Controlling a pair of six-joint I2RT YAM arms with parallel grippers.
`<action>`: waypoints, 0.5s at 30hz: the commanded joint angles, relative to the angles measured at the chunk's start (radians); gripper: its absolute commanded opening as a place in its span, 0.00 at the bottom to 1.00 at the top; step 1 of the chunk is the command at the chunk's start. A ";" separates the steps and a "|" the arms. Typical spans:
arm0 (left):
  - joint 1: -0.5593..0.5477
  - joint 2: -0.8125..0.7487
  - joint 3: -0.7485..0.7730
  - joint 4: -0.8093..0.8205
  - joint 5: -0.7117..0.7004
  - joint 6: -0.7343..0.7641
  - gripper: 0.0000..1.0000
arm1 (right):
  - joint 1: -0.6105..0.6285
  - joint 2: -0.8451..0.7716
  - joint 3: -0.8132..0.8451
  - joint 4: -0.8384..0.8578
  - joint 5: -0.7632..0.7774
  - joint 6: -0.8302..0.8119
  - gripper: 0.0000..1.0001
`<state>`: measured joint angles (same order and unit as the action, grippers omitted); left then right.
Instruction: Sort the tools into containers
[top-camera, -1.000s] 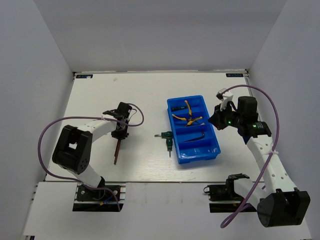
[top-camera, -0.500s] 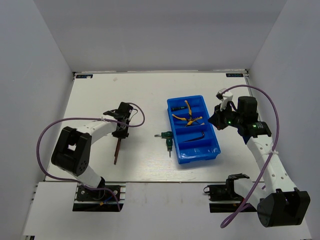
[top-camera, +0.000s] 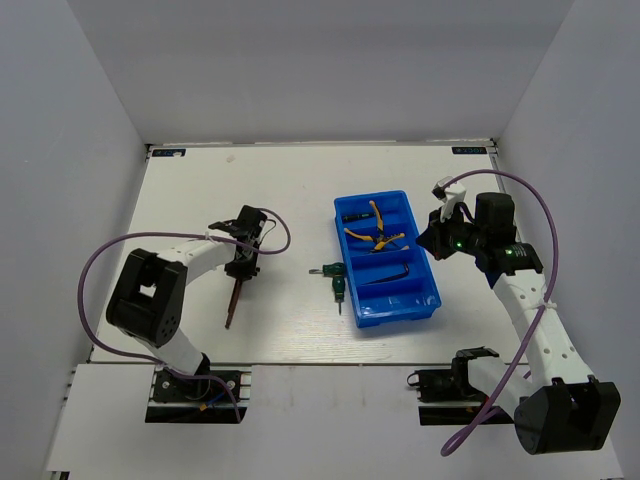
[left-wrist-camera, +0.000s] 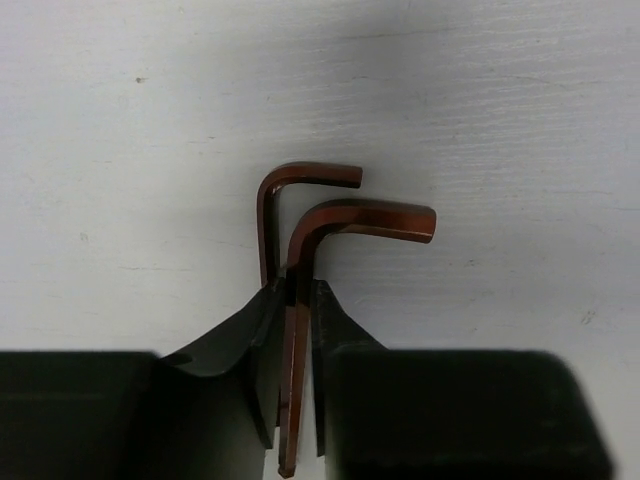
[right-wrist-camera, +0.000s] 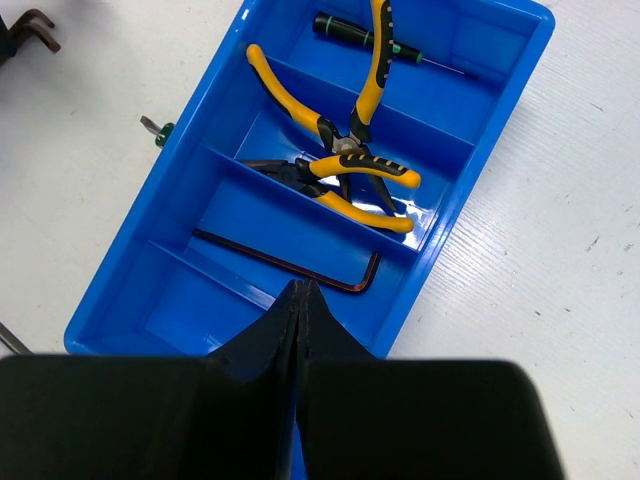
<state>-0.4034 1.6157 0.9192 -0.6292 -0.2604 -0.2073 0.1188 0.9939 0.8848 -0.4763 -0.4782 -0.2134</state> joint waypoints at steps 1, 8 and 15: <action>-0.006 0.001 0.012 0.000 0.055 0.005 0.23 | -0.004 -0.024 0.000 0.001 -0.008 -0.004 0.00; -0.006 0.052 0.003 0.010 0.153 0.034 0.35 | -0.004 -0.021 0.002 -0.008 -0.008 -0.006 0.00; -0.006 0.127 0.023 -0.010 0.174 0.052 0.38 | -0.002 -0.023 0.002 -0.008 -0.007 -0.006 0.00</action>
<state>-0.4030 1.6726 0.9688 -0.6434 -0.1585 -0.1574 0.1188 0.9936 0.8848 -0.4763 -0.4778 -0.2134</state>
